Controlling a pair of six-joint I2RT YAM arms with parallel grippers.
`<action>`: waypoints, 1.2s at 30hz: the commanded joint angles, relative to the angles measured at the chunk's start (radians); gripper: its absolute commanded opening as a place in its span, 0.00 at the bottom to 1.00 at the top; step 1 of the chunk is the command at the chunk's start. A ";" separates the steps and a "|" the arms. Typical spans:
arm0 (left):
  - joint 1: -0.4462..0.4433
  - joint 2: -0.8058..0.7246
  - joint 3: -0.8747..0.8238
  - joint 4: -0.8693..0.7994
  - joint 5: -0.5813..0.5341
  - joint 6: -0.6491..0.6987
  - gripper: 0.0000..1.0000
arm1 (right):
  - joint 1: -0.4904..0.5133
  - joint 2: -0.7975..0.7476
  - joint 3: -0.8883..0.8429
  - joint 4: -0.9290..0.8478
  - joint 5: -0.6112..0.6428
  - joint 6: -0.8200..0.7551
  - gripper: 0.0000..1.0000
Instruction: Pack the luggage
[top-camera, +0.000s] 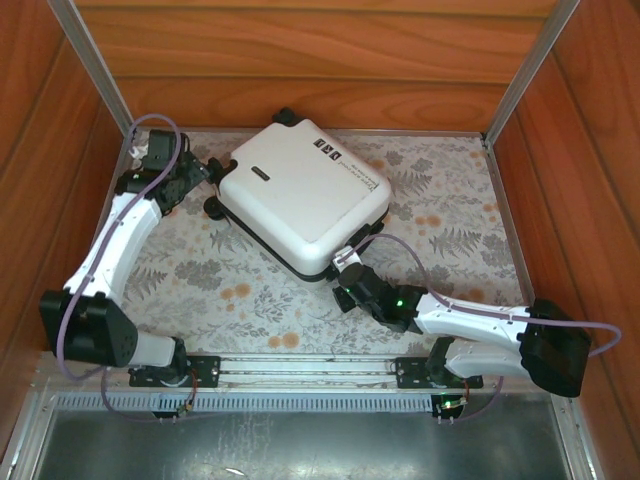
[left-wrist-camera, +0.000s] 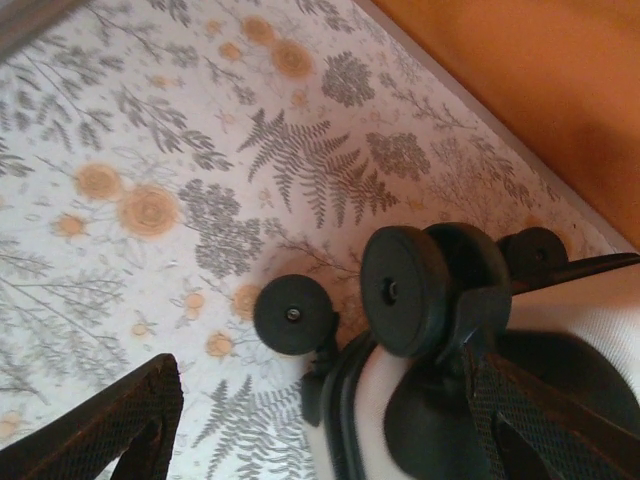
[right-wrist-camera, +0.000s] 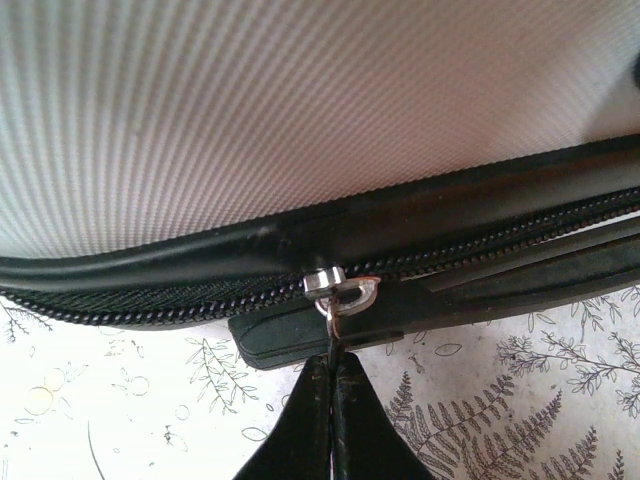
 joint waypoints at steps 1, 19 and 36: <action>0.007 0.062 0.048 -0.038 0.066 -0.074 0.79 | -0.008 0.004 0.024 0.000 0.000 -0.015 0.00; -0.021 0.268 0.188 -0.040 0.124 -0.296 0.76 | -0.002 0.071 0.018 0.038 -0.036 0.015 0.00; -0.088 0.332 0.285 -0.087 0.094 -0.227 0.74 | -0.002 0.032 0.015 0.018 0.013 -0.010 0.00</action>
